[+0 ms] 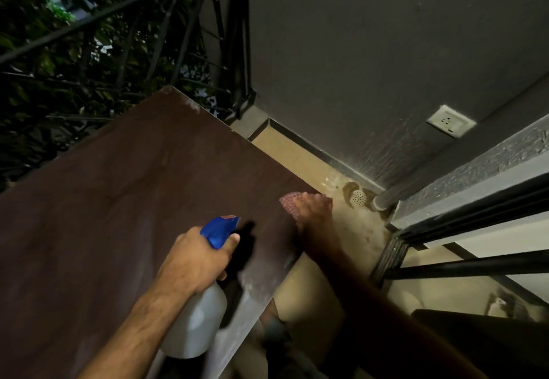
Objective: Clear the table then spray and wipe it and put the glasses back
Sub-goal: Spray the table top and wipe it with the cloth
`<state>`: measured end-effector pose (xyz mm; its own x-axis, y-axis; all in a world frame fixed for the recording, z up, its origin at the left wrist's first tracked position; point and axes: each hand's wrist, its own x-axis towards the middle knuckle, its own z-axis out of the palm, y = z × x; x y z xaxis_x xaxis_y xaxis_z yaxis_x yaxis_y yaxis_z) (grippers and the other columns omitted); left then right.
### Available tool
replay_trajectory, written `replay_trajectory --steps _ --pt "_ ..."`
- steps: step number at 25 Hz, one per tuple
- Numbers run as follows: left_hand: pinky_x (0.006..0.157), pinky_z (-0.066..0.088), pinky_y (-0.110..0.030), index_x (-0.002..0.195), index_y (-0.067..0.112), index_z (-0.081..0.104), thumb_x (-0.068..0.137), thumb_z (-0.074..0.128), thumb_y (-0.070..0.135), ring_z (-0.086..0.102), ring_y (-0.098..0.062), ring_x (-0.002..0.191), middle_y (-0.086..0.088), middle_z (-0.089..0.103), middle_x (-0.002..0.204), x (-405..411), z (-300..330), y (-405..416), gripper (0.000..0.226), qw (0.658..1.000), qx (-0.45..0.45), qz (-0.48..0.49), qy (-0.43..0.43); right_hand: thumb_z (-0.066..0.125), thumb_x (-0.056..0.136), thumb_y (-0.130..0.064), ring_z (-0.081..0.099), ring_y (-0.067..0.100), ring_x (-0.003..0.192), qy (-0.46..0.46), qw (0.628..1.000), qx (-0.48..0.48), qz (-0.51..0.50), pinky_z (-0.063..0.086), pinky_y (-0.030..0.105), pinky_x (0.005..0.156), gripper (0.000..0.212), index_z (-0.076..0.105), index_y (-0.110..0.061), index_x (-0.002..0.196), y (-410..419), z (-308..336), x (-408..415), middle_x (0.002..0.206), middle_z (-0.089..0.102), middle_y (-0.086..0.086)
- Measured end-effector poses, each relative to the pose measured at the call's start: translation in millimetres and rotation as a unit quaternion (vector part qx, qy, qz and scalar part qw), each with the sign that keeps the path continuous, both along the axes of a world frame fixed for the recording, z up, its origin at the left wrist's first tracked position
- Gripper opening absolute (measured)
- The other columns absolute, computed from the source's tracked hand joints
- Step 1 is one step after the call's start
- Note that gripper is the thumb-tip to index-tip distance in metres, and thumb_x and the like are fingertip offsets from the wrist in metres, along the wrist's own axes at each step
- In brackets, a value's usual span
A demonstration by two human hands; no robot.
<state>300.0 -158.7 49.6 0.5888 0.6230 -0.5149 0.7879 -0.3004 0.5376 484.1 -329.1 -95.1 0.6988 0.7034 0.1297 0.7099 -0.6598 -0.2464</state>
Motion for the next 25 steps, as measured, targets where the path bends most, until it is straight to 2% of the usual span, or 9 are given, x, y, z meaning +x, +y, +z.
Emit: replay_trajectory --steps 2,5,9,11,13,16,19,22,25 --pt "0.072 0.057 -0.031 0.082 0.014 0.072 0.093 0.059 0.053 0.073 -0.010 0.062 0.001 0.075 0.055 -9 0 1 0.042 1.000 -0.002 0.002 0.001 0.057 0.091 -0.026 0.041 0.043 0.132 0.017 0.998 0.033 0.049 0.027 0.058 0.112 0.048 0.047 -0.004 0.133 -10 -30 -49 0.139 0.047 0.022" --pt "0.068 0.054 -0.028 0.081 0.011 0.073 0.094 0.060 0.050 0.072 -0.011 0.062 0.000 0.074 0.055 -22 2 2 0.044 1.000 0.009 0.004 -0.002 0.060 0.090 -0.020 0.042 0.033 0.134 0.082 0.976 0.102 0.175 0.026 0.050 0.114 0.044 0.052 -0.013 0.134 -16 -21 -131 0.140 0.047 0.010" --pt "0.062 0.052 -0.026 0.081 0.011 0.073 0.094 0.060 0.050 0.073 -0.011 0.060 0.001 0.074 0.055 -45 6 0 0.043 1.000 0.011 0.010 0.001 0.064 0.087 -0.012 0.047 0.027 0.130 0.047 0.945 0.080 0.315 0.031 0.049 0.109 0.049 0.054 -0.019 0.135 -21 -24 -91 0.138 0.051 0.006" --pt "0.059 0.051 -0.025 0.081 0.011 0.072 0.094 0.059 0.051 0.073 -0.011 0.060 0.003 0.074 0.054 -62 4 -2 0.043 1.000 0.017 0.007 0.011 0.048 0.097 -0.022 0.044 0.025 0.132 0.028 0.969 -0.012 0.244 0.026 0.044 0.112 0.042 0.053 -0.017 0.138 -18 -26 -40 0.146 0.045 0.006" --pt "0.060 0.052 -0.025 0.080 0.014 0.071 0.094 0.059 0.051 0.073 -0.011 0.059 0.003 0.074 0.055 -81 2 -5 0.042 1.000 0.016 0.006 0.021 0.026 0.097 -0.031 0.034 0.032 0.139 0.059 0.992 -0.089 0.066 0.017 0.048 0.118 0.054 0.041 -0.018 0.147 -11 -27 -4 0.153 0.035 0.010" --pt "0.055 0.050 -0.023 0.078 0.017 0.069 0.094 0.060 0.051 0.071 -0.008 0.054 0.003 0.075 0.056 -116 -2 -9 0.039 0.999 0.014 -0.007 0.046 0.022 0.085 -0.027 0.017 0.033 0.146 0.113 0.989 -0.091 -0.035 0.003 0.048 0.120 0.068 0.033 -0.014 0.151 9 -21 -14 0.158 0.027 0.011" --pt "0.055 0.049 -0.022 0.078 0.014 0.070 0.093 0.061 0.053 0.071 -0.007 0.053 0.003 0.074 0.053 -153 -8 -11 0.043 0.998 0.014 -0.002 0.069 0.023 0.084 -0.028 0.016 0.032 0.147 0.121 0.991 -0.054 0.004 0.001 0.047 0.120 0.069 0.034 -0.013 0.150 16 -13 -67 0.158 0.026 0.010" --pt "0.064 0.056 -0.027 0.080 0.013 0.070 0.093 0.061 0.052 0.072 -0.008 0.054 0.002 0.074 0.053 -185 -10 -10 0.042 0.998 0.011 0.020 0.062 0.028 0.083 -0.028 0.033 0.041 0.140 0.132 0.987 -0.037 0.081 0.012 0.059 0.116 0.064 0.050 -0.009 0.140 14 -20 -144 0.149 0.042 0.016" --pt "0.071 0.059 -0.031 0.081 0.014 0.070 0.093 0.060 0.051 0.072 -0.008 0.057 0.004 0.074 0.055 -211 -8 -8 0.041 0.998 0.031 0.028 0.045 0.042 0.084 -0.020 0.039 0.037 0.136 0.126 0.971 0.007 0.203 0.014 0.055 0.117 0.053 0.054 -0.017 0.136 7 -26 -250 0.144 0.050 0.012"
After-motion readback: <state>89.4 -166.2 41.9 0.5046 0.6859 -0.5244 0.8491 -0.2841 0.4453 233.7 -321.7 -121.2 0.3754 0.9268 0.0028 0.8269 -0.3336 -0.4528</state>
